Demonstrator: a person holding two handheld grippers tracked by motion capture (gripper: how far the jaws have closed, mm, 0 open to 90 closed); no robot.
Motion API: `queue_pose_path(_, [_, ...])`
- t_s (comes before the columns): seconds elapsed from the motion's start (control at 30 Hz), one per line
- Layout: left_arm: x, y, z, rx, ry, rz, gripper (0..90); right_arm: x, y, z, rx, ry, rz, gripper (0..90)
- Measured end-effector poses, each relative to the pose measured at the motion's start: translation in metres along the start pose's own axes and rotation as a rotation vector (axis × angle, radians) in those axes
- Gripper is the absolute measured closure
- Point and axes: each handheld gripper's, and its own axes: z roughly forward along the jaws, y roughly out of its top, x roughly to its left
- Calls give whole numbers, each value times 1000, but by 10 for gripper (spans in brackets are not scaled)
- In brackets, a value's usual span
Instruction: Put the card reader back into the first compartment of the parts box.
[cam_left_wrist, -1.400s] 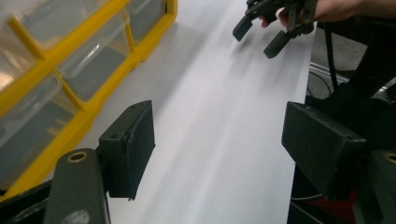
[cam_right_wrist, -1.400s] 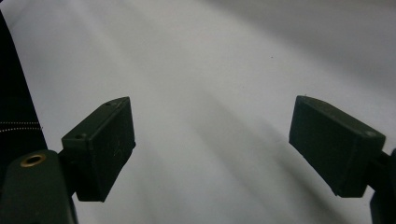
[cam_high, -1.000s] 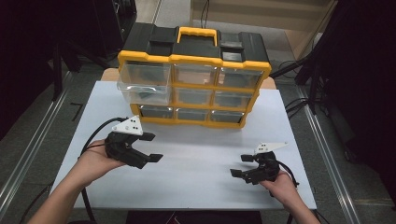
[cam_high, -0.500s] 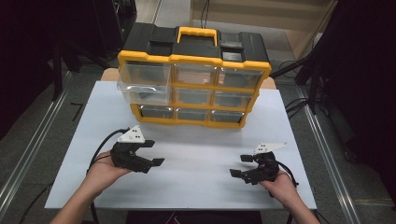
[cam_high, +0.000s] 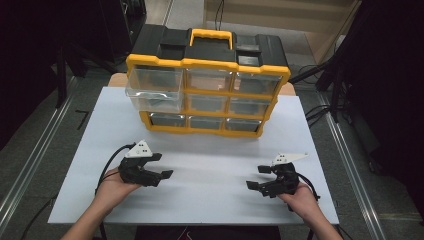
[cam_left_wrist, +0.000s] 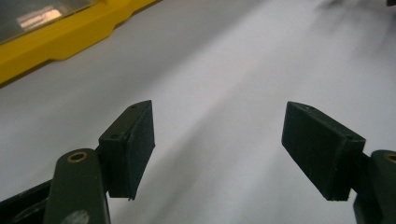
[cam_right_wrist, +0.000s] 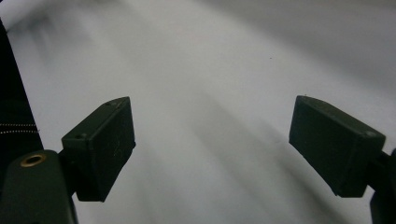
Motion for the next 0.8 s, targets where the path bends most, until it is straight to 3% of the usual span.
queue_pose_path(0.33, [7, -15, -5, -2, 3, -47, 273, 1, 0, 0, 4, 2, -2, 125])
queue_pose_path(0.8, [10, -31, -22, -7, 22, -78, 274, 1, -2, -1, 1, -3, -13, 125])
